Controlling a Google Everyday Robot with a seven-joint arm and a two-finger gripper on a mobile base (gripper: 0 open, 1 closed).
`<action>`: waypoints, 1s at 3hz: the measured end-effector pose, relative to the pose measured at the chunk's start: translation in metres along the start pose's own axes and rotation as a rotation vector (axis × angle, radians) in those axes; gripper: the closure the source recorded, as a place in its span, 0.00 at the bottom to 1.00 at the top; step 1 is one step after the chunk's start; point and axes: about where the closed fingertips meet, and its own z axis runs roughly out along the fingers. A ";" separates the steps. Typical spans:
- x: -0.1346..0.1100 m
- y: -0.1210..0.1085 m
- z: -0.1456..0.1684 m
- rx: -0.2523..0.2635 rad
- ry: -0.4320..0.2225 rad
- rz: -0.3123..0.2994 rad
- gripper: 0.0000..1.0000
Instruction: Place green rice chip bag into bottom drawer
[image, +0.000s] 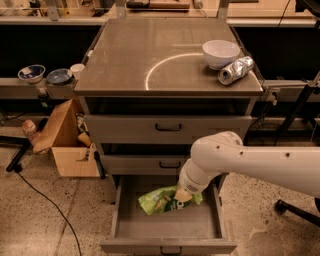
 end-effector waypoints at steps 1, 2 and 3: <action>0.010 0.017 0.050 -0.063 0.026 -0.036 1.00; 0.010 0.017 0.050 -0.063 0.026 -0.036 1.00; 0.016 0.008 0.065 -0.028 0.022 0.018 1.00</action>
Offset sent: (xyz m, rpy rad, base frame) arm -0.0133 0.0098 -0.0452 -0.0091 0.0471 0.0488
